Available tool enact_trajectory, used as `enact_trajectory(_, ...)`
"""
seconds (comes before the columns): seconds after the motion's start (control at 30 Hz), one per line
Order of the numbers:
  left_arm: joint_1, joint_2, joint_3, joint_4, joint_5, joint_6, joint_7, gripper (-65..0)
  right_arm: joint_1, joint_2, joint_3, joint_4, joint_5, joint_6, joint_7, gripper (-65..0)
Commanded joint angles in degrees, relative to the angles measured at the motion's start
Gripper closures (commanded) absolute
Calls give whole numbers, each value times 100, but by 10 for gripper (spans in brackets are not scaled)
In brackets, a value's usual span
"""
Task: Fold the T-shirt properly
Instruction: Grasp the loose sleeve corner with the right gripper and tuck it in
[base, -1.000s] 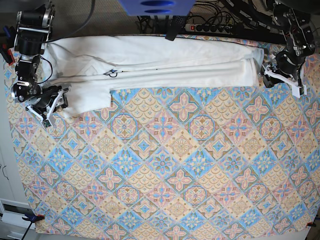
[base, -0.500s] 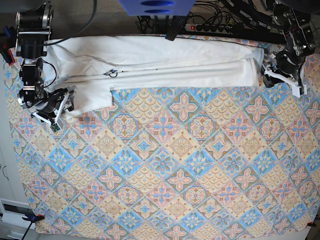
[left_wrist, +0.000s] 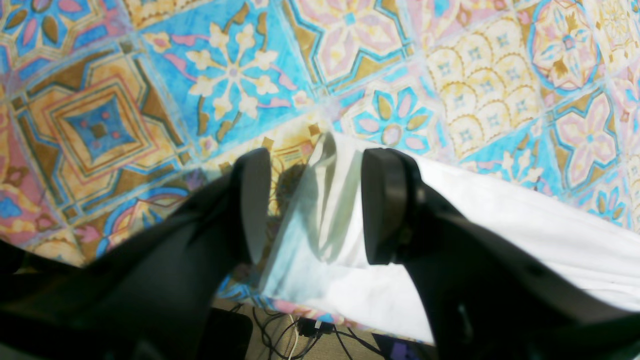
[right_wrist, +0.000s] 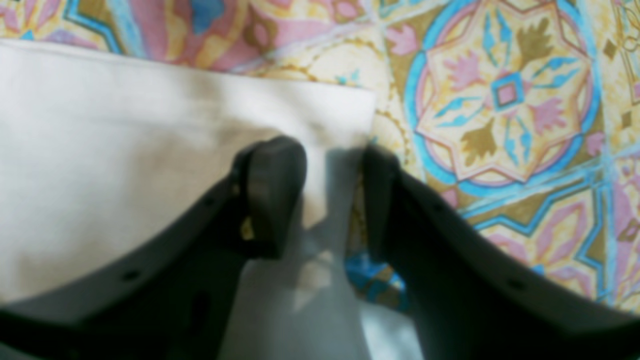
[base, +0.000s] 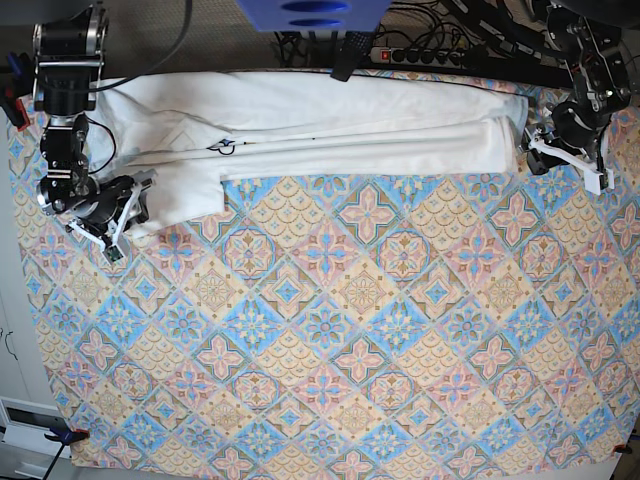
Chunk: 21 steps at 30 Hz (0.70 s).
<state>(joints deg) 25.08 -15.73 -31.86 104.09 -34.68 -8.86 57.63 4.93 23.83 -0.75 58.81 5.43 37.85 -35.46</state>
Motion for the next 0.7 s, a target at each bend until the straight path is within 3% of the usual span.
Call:
enact_trajectory(0.0, -7, -76, -36, 83, -44, -15, -88, -291, -58, -120, -70, -83, 129, 215, -256, -200)
enact_trajectory(0.23, -16, -76, -36, 83, -44, -15, -88, -291, -67, -85, -70, -56, 833, 215, -265, -1)
enact_trajectory(0.5, -16, -76, -36, 74, -44, -15, -88, -291, -488, -58, 449, 577, 1228, 215, -326, -2)
enact_trajectory(0.67, -16, -76, -36, 74, -44, -15, -88, -291, -875, -58, 933, 1614, 1228, 215, -959, -2)
